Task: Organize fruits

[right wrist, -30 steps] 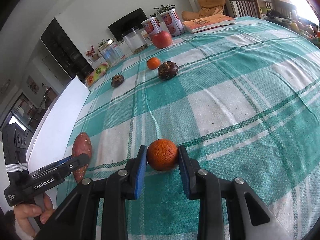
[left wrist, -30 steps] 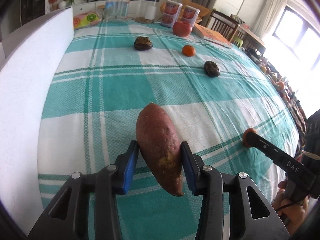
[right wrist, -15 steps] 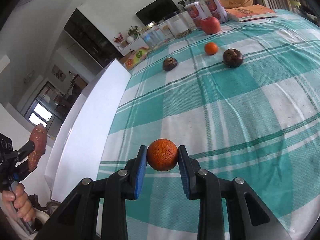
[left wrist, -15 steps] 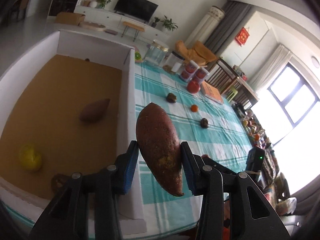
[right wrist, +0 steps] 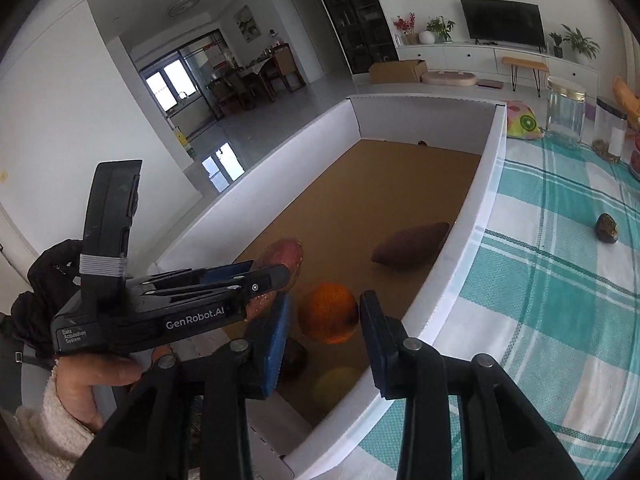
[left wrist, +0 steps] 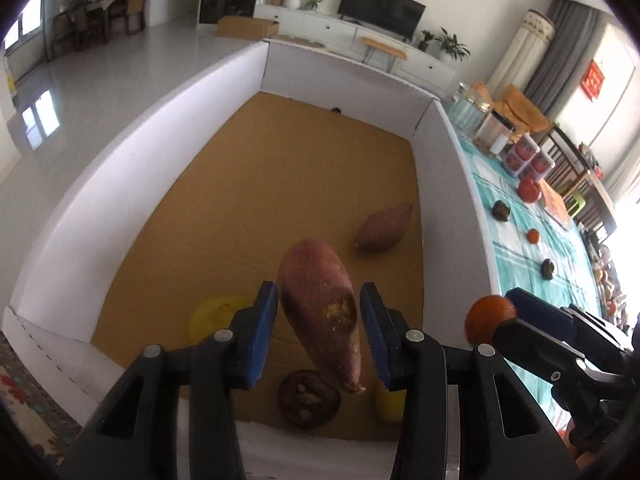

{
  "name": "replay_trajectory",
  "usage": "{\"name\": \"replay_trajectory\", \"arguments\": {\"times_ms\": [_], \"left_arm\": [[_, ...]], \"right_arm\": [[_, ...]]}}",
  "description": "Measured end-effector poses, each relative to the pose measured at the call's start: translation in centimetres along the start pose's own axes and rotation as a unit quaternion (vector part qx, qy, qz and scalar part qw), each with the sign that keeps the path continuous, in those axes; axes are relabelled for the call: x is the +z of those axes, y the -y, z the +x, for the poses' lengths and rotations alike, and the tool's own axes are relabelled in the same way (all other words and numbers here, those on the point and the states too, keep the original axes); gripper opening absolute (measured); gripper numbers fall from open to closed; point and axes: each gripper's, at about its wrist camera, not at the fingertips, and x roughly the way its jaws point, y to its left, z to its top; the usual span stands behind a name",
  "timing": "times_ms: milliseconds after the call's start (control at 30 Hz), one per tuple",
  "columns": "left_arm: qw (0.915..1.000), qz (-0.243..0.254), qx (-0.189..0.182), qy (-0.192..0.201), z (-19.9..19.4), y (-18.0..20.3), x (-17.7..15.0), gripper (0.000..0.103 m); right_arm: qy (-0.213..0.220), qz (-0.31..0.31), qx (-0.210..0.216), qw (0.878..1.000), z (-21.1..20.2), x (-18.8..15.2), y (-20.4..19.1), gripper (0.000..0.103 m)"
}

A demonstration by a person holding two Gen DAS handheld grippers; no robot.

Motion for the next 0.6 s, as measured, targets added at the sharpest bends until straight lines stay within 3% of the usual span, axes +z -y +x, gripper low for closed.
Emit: {"name": "replay_trajectory", "arguments": {"times_ms": [67, 133, 233, 333, 500, 600], "left_arm": [[0.9996, 0.003, 0.019, 0.02, -0.5, 0.0, 0.4, 0.071], [0.9986, 0.001, 0.027, 0.044, -1.3, 0.2, 0.6, 0.08], [0.998, 0.009, 0.007, 0.062, -1.9, 1.8, 0.9, 0.08], [0.9959, 0.04, -0.035, 0.073, -2.7, 5.0, 0.4, 0.08], [0.9806, 0.132, -0.134, 0.056, -3.1, 13.1, -2.1, 0.085], [0.9684, 0.177, -0.176, 0.008, -1.0, 18.3, -4.5, 0.085]], "right_arm": [[0.013, 0.011, 0.002, 1.0, -0.5, -0.1, 0.7, 0.061], [0.038, 0.014, -0.01, 0.999, -2.2, -0.4, 1.6, 0.069], [0.065, 0.025, -0.055, 0.996, -4.6, -1.5, 4.4, 0.077], [0.073, 0.047, -0.131, 0.988, -6.6, -3.9, 9.1, 0.083], [0.063, 0.081, -0.296, 0.95, -8.9, -10.4, 17.8, 0.083], [0.062, 0.138, -0.346, 0.926, -10.7, -13.6, 22.3, 0.083]]}}
